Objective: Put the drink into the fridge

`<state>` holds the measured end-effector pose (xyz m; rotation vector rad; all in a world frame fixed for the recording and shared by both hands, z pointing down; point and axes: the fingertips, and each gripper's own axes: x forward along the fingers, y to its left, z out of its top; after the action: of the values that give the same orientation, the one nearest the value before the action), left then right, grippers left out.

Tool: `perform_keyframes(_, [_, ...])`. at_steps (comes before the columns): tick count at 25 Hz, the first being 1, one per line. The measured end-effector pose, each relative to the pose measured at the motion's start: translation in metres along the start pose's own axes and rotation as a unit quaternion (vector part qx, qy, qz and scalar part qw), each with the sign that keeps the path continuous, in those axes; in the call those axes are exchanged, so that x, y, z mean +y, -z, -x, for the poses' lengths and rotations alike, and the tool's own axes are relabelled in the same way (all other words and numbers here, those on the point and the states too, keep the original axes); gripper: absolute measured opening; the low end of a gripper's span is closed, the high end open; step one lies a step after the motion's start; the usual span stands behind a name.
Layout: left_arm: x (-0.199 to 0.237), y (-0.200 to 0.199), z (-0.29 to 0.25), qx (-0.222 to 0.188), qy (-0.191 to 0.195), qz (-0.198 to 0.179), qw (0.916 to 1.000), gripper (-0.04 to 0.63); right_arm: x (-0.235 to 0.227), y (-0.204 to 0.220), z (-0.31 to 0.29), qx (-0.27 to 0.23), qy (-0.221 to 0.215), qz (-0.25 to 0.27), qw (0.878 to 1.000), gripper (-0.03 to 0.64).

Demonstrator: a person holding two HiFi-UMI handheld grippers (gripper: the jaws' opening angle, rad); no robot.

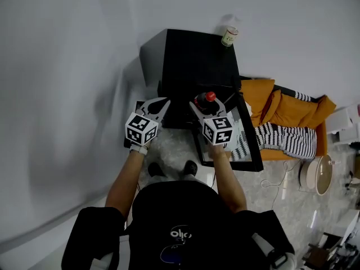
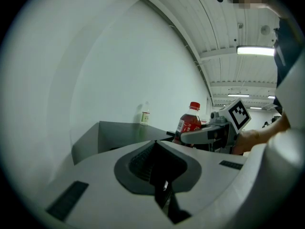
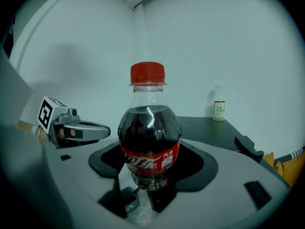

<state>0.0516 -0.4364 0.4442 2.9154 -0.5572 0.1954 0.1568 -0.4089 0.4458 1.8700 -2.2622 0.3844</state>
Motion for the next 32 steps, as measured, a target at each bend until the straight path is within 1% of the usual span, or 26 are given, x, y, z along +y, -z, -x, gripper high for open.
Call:
perform_keyframes(10, [-0.004,0.004,-0.019,0.004,-0.025,0.007,0.9997,0.006,-0.014,0.010,-0.010,0.016,-0.034,0.008,0.999,0.314])
perform_keyframes(15, [-0.001,0.018,-0.029,0.025,-0.025,-0.022,0.9991,0.006,-0.017,0.027,-0.026,0.031,-0.054,0.017,0.998,0.314])
perform_keyframes(19, [0.010,0.030,-0.038,0.029,-0.030,-0.028,0.9987,0.006,-0.020,0.043,-0.045,0.042,-0.070,0.025,0.996,0.314])
perform_keyframes(25, [0.033,0.078,-0.046,0.040,-0.045,-0.010,0.9981,0.006,-0.016,0.090,-0.077,0.063,-0.090,0.030,0.993,0.313])
perform_keyframes(32, [0.045,0.145,-0.048,0.052,-0.057,0.025,0.9967,0.006,-0.010,0.155,-0.104,0.100,-0.103,0.028,0.989,0.314])
